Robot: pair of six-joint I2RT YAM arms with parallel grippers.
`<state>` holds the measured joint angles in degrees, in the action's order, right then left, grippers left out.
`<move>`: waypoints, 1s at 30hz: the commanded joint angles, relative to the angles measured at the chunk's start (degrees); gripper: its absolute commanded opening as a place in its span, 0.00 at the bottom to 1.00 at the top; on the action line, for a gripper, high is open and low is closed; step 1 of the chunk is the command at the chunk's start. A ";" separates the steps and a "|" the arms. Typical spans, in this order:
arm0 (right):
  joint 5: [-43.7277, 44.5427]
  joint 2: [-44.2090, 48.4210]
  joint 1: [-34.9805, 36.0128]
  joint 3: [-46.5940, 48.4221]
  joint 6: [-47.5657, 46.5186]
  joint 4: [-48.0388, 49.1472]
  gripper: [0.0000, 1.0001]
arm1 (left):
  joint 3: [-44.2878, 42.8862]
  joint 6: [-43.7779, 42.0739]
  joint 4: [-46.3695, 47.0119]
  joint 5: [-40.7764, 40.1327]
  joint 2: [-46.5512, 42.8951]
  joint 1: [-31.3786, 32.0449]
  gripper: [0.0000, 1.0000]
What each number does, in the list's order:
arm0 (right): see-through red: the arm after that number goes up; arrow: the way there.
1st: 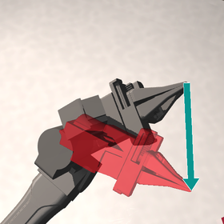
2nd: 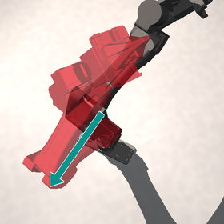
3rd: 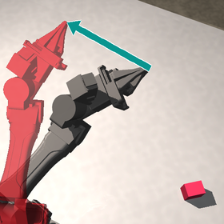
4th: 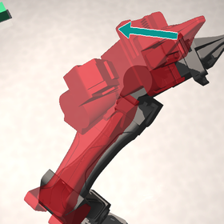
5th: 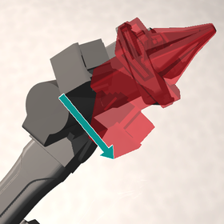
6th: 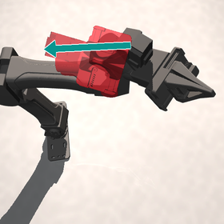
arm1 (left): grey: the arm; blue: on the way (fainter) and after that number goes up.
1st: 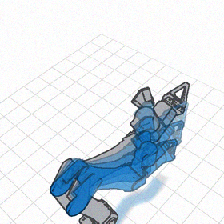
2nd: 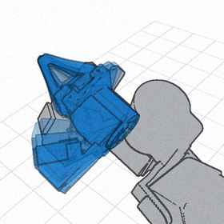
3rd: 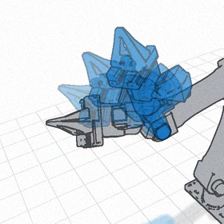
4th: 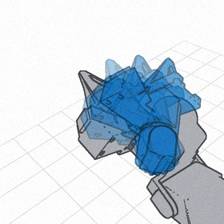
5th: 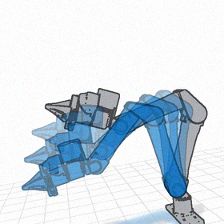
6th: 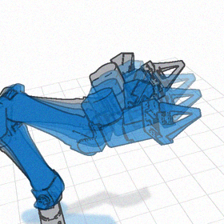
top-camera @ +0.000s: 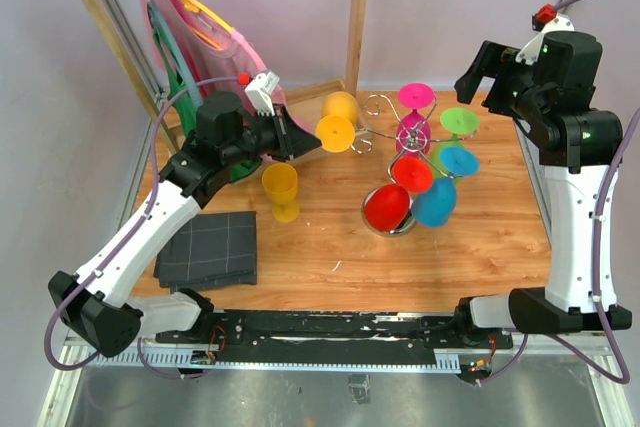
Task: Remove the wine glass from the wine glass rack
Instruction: Place the wine glass at the center of the board.
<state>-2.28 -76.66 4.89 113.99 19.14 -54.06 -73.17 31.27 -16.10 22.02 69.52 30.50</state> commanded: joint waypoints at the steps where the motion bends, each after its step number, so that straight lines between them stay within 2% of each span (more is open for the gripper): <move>1: -0.27 -1.04 -0.21 2.97 0.24 -0.96 0.99 | 0.63 -2.58 -2.13 -2.89 -1.11 -0.40 0.00; 18: 2.21 -5.10 2.13 9.11 -0.44 -5.84 0.99 | 1.18 -11.52 -5.26 -6.71 -1.38 -0.44 0.00; 30: 4.11 -8.69 4.12 14.38 -0.38 -7.96 0.99 | 1.43 -10.11 -2.96 -4.82 -0.20 -0.44 0.00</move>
<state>0.30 -84.51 7.84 126.08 19.09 -60.73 -71.57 21.93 -22.26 16.34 69.28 30.17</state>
